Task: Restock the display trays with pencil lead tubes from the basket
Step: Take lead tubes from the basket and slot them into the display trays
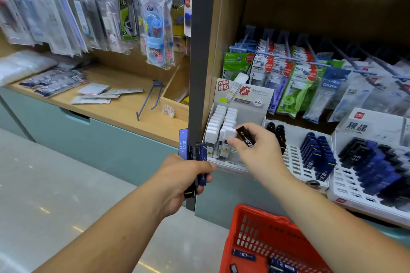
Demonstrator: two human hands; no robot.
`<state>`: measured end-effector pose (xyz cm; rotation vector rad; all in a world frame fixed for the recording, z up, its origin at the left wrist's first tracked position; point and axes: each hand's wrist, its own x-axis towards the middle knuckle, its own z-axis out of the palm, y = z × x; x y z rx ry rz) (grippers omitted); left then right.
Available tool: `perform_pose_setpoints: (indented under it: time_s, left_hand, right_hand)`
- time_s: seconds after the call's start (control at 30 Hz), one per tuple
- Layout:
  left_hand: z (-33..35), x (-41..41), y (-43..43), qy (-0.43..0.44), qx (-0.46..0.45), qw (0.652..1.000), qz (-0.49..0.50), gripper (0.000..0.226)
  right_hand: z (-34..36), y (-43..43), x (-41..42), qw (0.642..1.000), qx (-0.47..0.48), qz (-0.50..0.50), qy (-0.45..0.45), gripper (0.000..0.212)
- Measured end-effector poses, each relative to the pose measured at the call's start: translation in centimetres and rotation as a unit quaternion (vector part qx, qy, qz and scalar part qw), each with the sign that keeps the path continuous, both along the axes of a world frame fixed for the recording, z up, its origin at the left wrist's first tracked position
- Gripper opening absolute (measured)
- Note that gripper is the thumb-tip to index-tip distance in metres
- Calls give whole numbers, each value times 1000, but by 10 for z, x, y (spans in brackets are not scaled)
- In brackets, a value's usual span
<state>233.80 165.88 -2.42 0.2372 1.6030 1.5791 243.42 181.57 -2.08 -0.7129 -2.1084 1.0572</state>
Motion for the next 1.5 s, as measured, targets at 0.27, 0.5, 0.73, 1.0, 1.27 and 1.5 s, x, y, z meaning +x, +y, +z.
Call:
perform_pose_setpoints:
  time_s: [0.27, 0.5, 0.73, 1.0, 1.27, 1.5]
  left_hand:
    - [-1, 3, 3, 5, -1, 1000, -7, 16]
    - [2, 6, 2, 5, -8, 1000, -3, 17]
    - [16, 15, 2, -15, 23, 998, -64, 17]
    - [37, 48, 9, 35, 43, 974, -219, 14]
    - [36, 96, 41, 128, 20, 953, -274, 15]
    - [32, 122, 68, 118, 19, 954, -275, 18]
  right_hand:
    - [4, -2, -3, 999, -11, 23, -24, 20]
    - [-9, 2, -4, 997, 2, -19, -73, 24]
    - [12, -13, 0, 994, -102, -20, -23, 35]
    - [69, -26, 49, 961, -258, 86, -40, 42]
    - [68, -14, 108, 955, -285, 66, -42, 26]
    - [55, 6, 136, 940, -338, 28, 28, 16]
